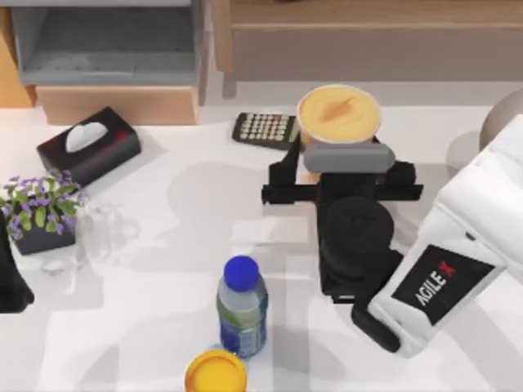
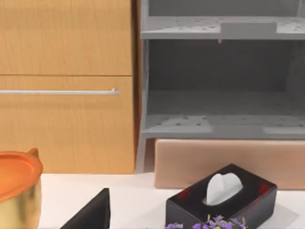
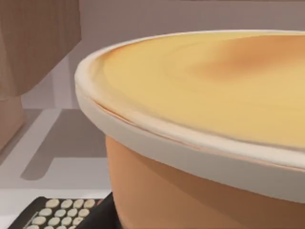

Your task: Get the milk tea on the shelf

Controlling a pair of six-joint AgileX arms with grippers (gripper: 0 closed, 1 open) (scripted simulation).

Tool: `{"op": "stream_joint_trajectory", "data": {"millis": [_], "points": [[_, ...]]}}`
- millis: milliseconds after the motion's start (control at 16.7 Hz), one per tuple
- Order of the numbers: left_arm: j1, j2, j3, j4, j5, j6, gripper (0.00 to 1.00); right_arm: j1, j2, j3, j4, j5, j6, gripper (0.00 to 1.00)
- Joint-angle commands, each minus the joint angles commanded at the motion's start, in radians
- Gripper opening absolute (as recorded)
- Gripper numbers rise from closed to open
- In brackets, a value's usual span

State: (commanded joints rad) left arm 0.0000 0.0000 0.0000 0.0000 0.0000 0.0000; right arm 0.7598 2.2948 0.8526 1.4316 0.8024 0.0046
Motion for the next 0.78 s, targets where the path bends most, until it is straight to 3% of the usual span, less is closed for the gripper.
{"op": "stream_joint_trajectory", "data": {"millis": [780], "points": [[0.0,0.0,0.0,0.0,0.0,0.0,1.0,0.002,-0.041,-0.007,-0.035,0.0,0.002,0.0]]}}
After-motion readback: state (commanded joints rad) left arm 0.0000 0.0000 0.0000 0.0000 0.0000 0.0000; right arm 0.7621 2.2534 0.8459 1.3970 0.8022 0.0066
